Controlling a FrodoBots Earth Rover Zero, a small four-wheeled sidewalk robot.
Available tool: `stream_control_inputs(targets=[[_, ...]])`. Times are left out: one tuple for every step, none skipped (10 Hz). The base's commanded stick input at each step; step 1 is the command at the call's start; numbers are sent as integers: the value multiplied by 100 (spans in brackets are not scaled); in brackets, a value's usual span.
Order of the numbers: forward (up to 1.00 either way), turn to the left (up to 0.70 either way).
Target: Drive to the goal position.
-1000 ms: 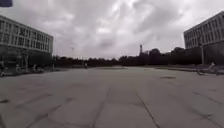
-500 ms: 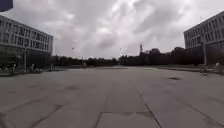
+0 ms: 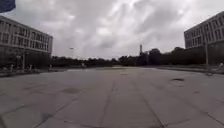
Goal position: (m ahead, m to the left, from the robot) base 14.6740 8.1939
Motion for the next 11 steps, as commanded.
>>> stream_control_inputs(targets=[[70,0],[70,0],[70,0],[70,0],[70,0],[70,0],[70,0],[70,0],[70,0],[70,0],[70,0]])
